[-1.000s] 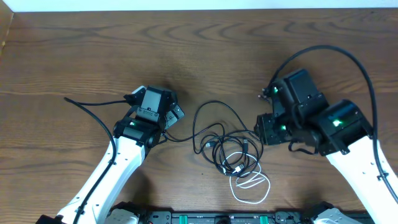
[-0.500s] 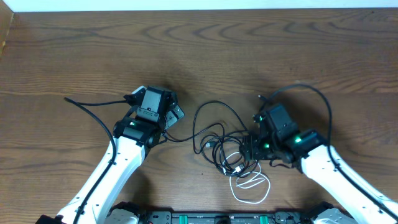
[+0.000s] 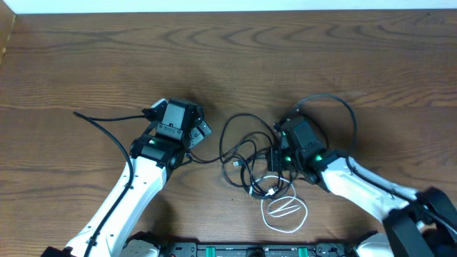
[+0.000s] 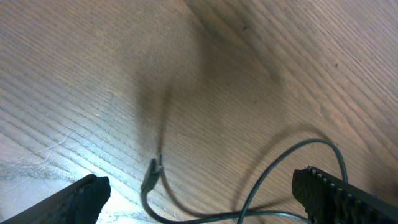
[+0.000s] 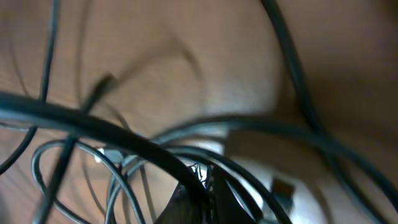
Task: Untangle cables
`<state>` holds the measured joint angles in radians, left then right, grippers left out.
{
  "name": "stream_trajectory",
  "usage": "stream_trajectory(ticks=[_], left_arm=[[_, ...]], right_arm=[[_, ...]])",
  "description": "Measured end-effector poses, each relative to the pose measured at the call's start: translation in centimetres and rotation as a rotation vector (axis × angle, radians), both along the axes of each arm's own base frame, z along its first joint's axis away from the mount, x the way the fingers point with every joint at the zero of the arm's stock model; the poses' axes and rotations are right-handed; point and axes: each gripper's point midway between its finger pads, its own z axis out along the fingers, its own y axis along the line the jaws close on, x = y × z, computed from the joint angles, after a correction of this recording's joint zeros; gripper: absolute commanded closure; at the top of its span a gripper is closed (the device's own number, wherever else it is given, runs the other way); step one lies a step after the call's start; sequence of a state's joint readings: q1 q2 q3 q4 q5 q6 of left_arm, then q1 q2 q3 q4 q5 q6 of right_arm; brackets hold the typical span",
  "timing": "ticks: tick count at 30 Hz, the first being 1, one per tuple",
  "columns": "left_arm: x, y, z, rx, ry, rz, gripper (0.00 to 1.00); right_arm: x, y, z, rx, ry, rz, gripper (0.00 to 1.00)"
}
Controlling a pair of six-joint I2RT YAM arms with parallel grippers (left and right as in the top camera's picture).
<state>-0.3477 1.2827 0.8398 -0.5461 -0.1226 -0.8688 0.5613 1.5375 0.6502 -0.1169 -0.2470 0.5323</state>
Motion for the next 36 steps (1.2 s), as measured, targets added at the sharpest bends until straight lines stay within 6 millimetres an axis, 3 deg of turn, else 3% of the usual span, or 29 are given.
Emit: stream_trajectory(ticks=[3, 5, 9, 12, 14, 15, 17, 19, 22, 29, 33, 36], left_arm=[[0.0, 0.0, 0.0, 0.0, 0.0, 0.0, 0.01], [0.0, 0.0, 0.0, 0.0, 0.0, 0.0, 0.01], [0.0, 0.0, 0.0, 0.0, 0.0, 0.0, 0.01], [0.0, 0.0, 0.0, 0.0, 0.0, 0.0, 0.01], [0.0, 0.0, 0.0, 0.0, 0.0, 0.0, 0.01], [0.0, 0.0, 0.0, 0.0, 0.0, 0.0, 0.01], [0.0, 0.0, 0.0, 0.0, 0.0, 0.0, 0.01], [0.0, 0.0, 0.0, 0.0, 0.001, 0.0, 0.01], [0.0, 0.0, 0.0, 0.0, 0.001, 0.0, 0.01], [0.0, 0.0, 0.0, 0.0, 0.0, 0.0, 0.01], [0.0, 0.0, 0.0, 0.0, 0.0, 0.0, 0.01], [0.0, 0.0, 0.0, 0.0, 0.0, 0.0, 0.01]], right_arm=[[2.1, 1.1, 1.4, 0.009, -0.057, 0.03, 0.99], [4.5, 2.1, 4.0, 0.023, -0.128, 0.05, 0.99], [10.2, 3.6, 11.9, 0.062, -0.337, 0.057, 0.99], [13.0, 3.5, 16.5, 0.08, -0.452, 0.032, 0.98], [13.7, 3.0, 17.5, 0.075, -0.47, 0.016, 0.83], [13.9, 2.6, 17.6, 0.065, -0.464, 0.008, 0.71], [13.5, 2.0, 16.8, 0.032, -0.43, 0.01, 0.31], [12.1, 1.4, 15.0, -0.013, -0.346, 0.023, 0.04], [9.9, 0.4, 12.6, -0.076, -0.223, 0.038, 0.01], [6.3, -1.4, 9.9, -0.149, -0.031, 0.035, 0.01], [4.5, -0.4, 9.3, -0.114, 0.056, 0.023, 0.01], [2.6, 0.1, 8.4, -0.081, 0.186, -0.103, 0.01]])
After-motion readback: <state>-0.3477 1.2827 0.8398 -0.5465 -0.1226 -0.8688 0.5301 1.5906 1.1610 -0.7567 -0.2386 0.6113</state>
